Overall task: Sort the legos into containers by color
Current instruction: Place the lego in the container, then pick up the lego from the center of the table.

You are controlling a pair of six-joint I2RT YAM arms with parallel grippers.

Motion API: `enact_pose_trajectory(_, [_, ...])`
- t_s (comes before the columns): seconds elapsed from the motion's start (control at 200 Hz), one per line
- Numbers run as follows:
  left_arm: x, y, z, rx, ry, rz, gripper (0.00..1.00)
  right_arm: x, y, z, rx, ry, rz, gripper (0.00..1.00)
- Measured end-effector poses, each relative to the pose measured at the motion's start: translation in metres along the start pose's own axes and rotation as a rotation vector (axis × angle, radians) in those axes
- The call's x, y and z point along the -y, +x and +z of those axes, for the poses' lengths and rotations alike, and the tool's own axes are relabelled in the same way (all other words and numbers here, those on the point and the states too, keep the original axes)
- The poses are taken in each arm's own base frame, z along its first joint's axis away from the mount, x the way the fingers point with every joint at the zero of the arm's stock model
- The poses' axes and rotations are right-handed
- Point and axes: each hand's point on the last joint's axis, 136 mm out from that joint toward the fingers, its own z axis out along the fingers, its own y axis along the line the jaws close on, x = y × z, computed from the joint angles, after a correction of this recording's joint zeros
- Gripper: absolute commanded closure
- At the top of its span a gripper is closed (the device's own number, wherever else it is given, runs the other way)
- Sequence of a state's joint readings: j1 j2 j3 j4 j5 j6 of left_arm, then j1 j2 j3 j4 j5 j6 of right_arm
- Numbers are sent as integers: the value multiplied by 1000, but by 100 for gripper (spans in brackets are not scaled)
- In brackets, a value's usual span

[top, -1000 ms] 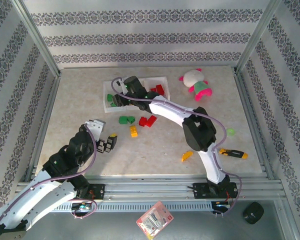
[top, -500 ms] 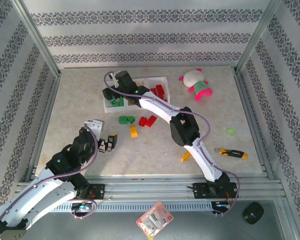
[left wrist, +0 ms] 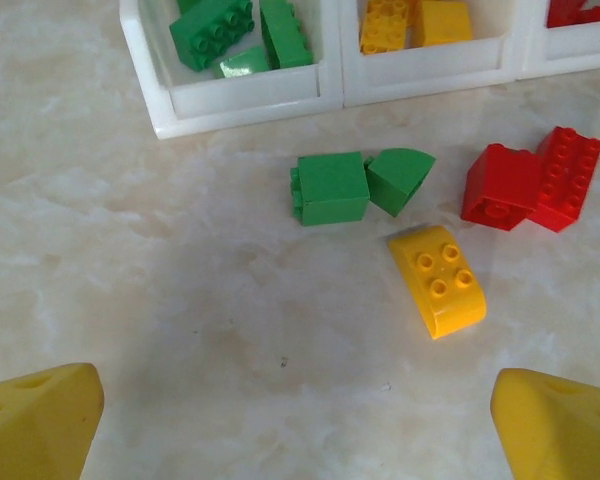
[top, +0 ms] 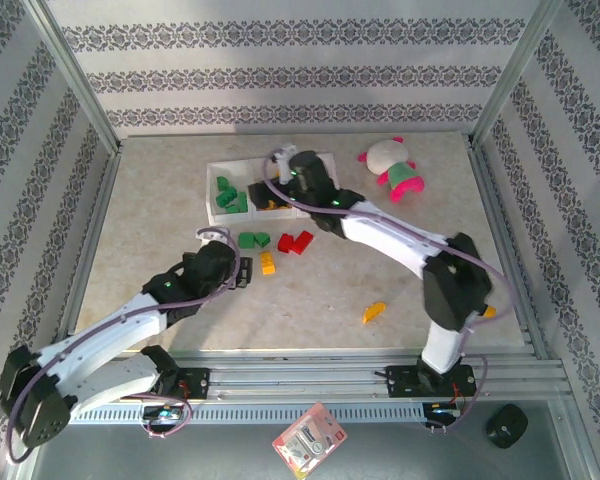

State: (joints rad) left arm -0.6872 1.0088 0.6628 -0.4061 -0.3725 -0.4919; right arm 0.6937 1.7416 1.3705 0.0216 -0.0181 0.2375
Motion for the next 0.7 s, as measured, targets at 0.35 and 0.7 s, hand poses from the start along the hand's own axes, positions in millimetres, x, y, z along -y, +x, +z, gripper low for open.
enact_pose_trajectory(0.35, [43,6,61,-168,-34,-126,4,28,77,-113,-29,15,-18,9])
enact_pose_trajectory(0.7, [72,33,109,-326,-63,-224,30,22,104,-165,-39,-35,-21,8])
